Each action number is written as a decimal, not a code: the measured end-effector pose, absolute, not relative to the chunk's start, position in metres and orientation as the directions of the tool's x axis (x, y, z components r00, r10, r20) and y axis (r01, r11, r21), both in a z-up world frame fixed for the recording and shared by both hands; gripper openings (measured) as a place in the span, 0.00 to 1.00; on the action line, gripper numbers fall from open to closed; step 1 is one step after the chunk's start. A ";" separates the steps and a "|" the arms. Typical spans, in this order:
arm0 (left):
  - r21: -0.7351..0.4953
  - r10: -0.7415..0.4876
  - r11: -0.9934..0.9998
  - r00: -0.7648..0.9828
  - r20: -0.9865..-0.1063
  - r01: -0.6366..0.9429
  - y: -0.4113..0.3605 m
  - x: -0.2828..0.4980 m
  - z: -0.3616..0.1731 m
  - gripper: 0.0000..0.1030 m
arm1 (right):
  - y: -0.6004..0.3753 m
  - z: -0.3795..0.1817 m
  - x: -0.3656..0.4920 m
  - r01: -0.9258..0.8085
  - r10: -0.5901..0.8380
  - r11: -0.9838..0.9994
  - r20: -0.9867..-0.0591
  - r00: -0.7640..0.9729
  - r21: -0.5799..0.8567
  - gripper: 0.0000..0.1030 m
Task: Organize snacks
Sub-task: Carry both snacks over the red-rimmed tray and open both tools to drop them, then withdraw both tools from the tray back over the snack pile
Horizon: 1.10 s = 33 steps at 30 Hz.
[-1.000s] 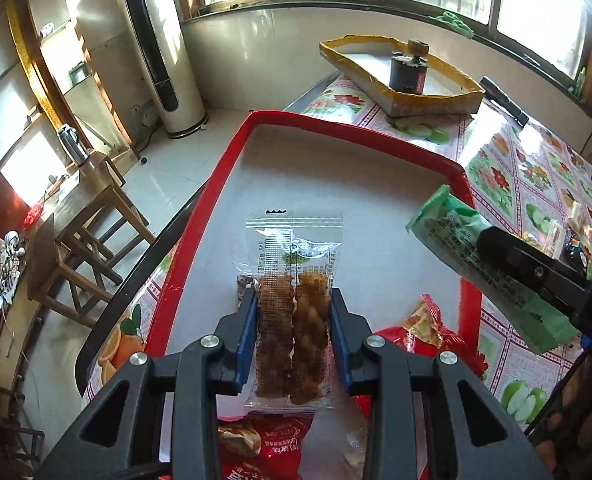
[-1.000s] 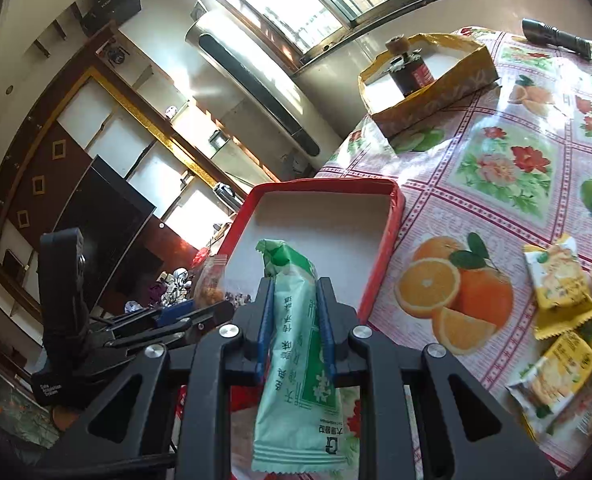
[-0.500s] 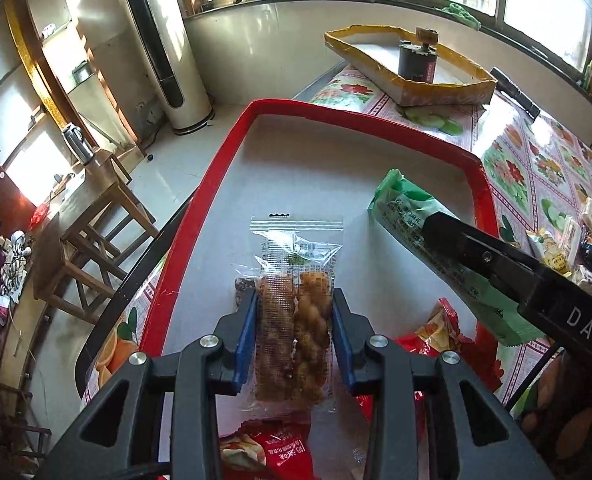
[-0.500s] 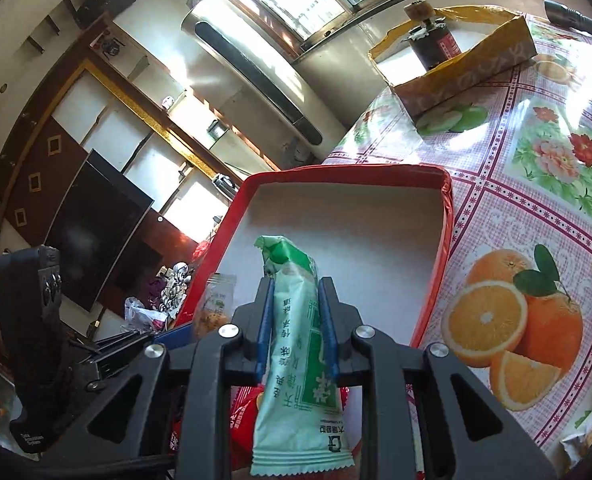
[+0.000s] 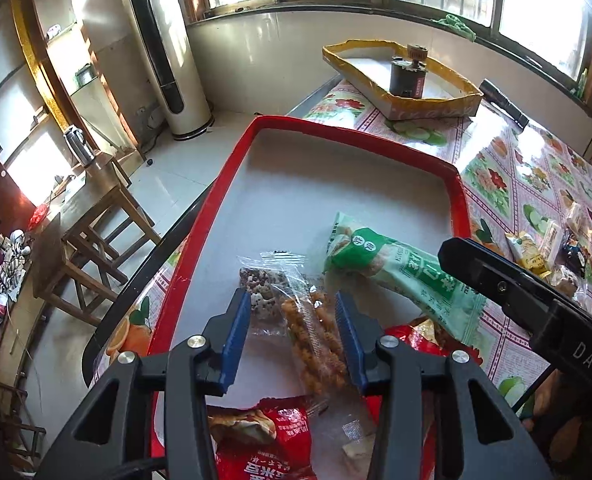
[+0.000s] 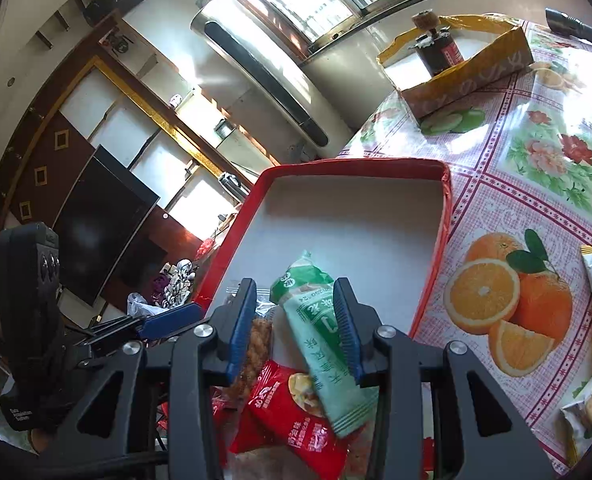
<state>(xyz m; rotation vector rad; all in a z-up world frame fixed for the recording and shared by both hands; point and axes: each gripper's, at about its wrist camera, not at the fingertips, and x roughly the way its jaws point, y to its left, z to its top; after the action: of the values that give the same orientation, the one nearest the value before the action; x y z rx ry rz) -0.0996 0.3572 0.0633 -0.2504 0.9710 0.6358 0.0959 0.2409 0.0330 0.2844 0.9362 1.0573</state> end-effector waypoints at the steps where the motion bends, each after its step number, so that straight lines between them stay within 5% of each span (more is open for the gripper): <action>1: 0.077 0.385 0.798 0.406 -0.829 -0.598 0.353 -0.098 0.064 0.43 | 0.235 0.035 0.095 -0.615 0.837 0.503 -0.518 0.174 0.607 0.42; 7: 0.088 0.371 0.831 0.429 -0.823 -0.550 0.325 -0.092 0.067 0.44 | 0.194 0.036 0.087 -0.583 0.820 0.547 -0.526 0.227 0.601 0.47; 12: 0.099 0.359 0.854 0.440 -0.823 -0.511 0.303 -0.087 0.067 0.45 | 0.158 0.034 0.079 -0.536 0.800 0.586 -0.540 0.262 0.608 0.65; 33: 0.064 0.211 0.949 0.471 -0.856 -0.309 0.221 -0.055 0.050 0.50 | 0.008 0.033 0.051 -0.286 0.552 0.832 -0.650 0.523 0.476 0.78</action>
<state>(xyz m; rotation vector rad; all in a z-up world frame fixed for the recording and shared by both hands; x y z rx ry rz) -0.0554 0.2206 0.0498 -0.1049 1.0323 0.3194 0.0514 0.0079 0.0327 0.3298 0.8885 0.5123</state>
